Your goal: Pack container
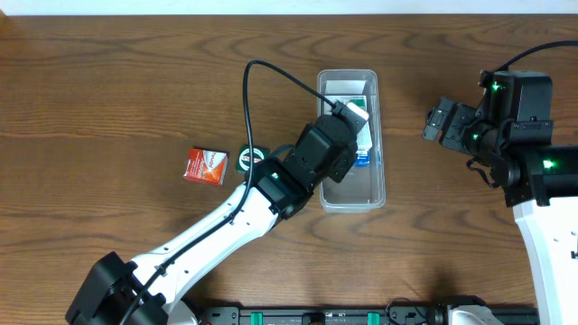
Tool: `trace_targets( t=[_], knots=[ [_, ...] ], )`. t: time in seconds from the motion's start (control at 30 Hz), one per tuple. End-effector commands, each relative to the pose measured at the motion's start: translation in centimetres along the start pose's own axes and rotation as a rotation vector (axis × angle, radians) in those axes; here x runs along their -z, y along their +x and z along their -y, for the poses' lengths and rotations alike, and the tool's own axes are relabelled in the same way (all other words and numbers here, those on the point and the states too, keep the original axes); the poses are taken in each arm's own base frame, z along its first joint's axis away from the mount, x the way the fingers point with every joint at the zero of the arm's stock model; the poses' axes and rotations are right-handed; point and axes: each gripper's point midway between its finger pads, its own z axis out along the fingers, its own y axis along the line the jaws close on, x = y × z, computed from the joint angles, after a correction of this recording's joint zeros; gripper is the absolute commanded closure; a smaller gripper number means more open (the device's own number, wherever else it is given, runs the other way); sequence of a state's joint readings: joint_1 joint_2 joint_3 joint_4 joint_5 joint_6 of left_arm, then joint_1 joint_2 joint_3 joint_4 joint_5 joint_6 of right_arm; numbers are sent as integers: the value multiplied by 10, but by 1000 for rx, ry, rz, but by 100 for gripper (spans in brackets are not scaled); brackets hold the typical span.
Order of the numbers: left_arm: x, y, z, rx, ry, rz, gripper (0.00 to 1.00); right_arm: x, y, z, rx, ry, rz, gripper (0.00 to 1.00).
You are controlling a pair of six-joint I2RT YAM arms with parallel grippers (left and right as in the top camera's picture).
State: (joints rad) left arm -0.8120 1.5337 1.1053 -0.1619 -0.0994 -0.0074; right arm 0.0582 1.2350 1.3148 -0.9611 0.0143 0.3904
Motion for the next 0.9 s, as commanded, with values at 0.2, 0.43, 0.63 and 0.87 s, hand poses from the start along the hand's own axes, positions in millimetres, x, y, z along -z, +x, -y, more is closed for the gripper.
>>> trace_targets(
  t=[0.2,0.43,0.63,0.87],
  knots=[
    [11,13,22,158,80,-91,81,5,-5,0,-11,-6,17,1],
    [6,21,34,238,142,-136,81,5,-5,0,-11,-6,17,1],
    [-12,42,41,146,167,-202,81,5,-5,0,-11,-6,17,1],
    [-31,61,31,135,92,-248,85,5,-5,0,-11,-6,17,1]
  ],
)
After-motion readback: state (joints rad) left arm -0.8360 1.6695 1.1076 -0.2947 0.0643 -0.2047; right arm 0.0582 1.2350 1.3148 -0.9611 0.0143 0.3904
